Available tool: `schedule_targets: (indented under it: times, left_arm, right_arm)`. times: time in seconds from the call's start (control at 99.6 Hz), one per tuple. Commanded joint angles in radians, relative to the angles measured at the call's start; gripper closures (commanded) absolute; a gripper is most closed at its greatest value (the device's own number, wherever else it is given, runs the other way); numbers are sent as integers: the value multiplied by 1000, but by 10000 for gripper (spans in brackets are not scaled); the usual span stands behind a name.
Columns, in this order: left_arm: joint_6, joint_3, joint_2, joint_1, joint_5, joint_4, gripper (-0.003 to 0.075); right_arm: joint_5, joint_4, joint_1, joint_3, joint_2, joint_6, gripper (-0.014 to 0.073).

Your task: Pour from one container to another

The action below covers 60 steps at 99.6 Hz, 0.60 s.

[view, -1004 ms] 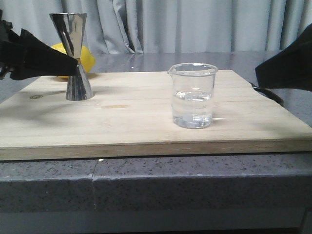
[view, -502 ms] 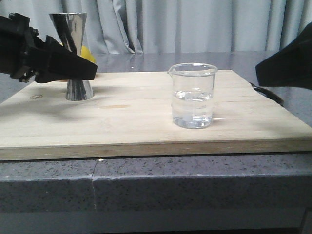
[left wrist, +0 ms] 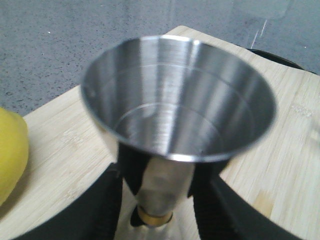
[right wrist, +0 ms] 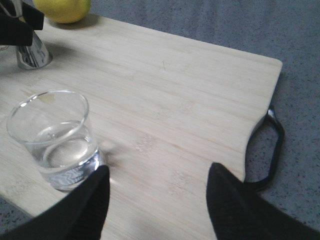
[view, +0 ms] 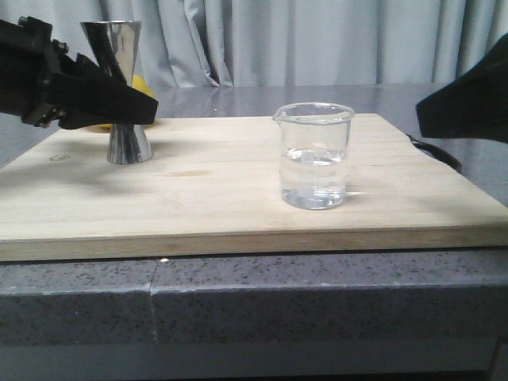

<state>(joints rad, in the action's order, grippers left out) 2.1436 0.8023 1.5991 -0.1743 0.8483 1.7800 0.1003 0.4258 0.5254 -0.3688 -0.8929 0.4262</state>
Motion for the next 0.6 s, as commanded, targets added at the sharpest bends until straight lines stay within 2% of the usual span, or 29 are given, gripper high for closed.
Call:
schedule_targets:
  times: [0.0, 0.401, 0.592]
  left_arm:
    - [3, 28, -27, -8, 65, 84, 470]
    - [3, 28, -27, -8, 69, 84, 614]
    - [3, 28, -27, -8, 86, 84, 717]
  right_arm:
    - [77, 1, 0, -24, 3, 10, 205]
    - [69, 1, 0, -24, 3, 10, 205]
    - [69, 1, 0, -24, 3, 10, 205]
